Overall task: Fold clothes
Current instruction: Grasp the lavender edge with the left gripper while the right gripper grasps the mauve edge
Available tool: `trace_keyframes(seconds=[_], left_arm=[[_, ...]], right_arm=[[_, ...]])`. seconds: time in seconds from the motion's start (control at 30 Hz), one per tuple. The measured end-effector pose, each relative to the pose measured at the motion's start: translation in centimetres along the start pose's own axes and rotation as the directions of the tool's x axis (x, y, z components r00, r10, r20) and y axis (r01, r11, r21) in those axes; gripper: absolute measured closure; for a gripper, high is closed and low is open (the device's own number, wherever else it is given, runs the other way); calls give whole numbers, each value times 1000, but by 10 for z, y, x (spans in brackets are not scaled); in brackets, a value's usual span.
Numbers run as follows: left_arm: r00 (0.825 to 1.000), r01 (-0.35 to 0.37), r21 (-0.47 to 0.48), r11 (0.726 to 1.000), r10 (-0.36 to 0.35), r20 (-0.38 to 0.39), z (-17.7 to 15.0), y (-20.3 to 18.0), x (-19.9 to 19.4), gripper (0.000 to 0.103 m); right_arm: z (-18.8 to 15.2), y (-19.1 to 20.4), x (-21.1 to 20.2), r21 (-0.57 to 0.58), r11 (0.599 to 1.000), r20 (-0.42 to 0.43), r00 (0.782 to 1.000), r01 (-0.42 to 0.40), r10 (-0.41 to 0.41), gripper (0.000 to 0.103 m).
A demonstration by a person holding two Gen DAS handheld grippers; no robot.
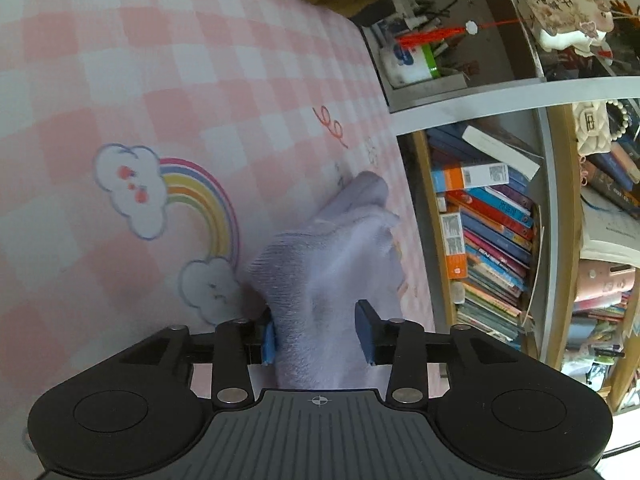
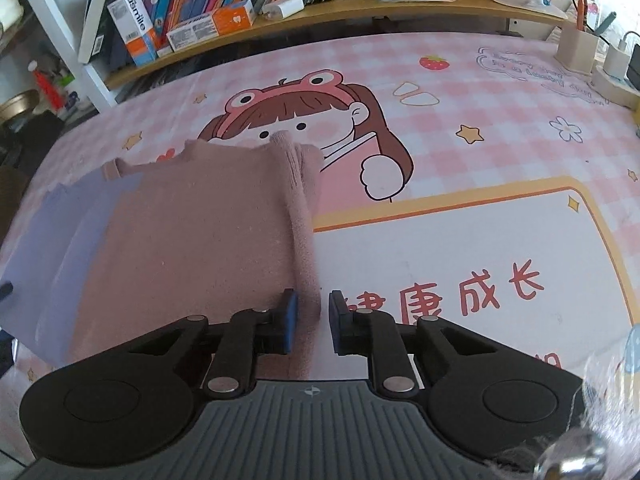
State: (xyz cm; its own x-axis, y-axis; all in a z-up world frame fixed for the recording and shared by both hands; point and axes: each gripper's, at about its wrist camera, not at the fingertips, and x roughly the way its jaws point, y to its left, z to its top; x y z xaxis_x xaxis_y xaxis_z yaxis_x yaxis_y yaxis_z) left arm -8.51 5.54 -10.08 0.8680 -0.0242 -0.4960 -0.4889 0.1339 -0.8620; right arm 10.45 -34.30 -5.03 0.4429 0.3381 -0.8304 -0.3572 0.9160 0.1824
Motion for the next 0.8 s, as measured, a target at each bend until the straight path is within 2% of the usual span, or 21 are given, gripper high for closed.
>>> trace_keyframes(seconds=[0.1, 0.13, 0.2, 0.37, 0.53, 0.8], left_arm=[[1000, -13, -8, 1000, 14, 21, -2, -1, 4, 75], [999, -28, -6, 1000, 28, 30, -3, -1, 4, 88], [998, -38, -8, 999, 38, 43, -3, 0, 6, 91], [998, -44, 27, 999, 43, 48, -1, -5, 7, 93], [998, -35, 147, 988, 27, 57, -3, -23, 0, 94], [993, -32, 368, 929, -13, 118, -24, -75, -11, 95]], right_arm=[[-1, 2, 1, -29, 1000, -7, 1000, 7, -8, 87], [-2, 2, 1, -36, 999, -8, 1000, 7, -7, 87], [-3, 2, 1, -44, 999, -9, 1000, 6, -6, 87], [-5, 3, 1, -65, 998, -4, 1000, 1, -1, 87], [-4, -2, 3, -58, 998, 2, 1000, -23, 23, 87], [-4, -13, 3, -67, 993, 2, 995, -95, 95, 87]])
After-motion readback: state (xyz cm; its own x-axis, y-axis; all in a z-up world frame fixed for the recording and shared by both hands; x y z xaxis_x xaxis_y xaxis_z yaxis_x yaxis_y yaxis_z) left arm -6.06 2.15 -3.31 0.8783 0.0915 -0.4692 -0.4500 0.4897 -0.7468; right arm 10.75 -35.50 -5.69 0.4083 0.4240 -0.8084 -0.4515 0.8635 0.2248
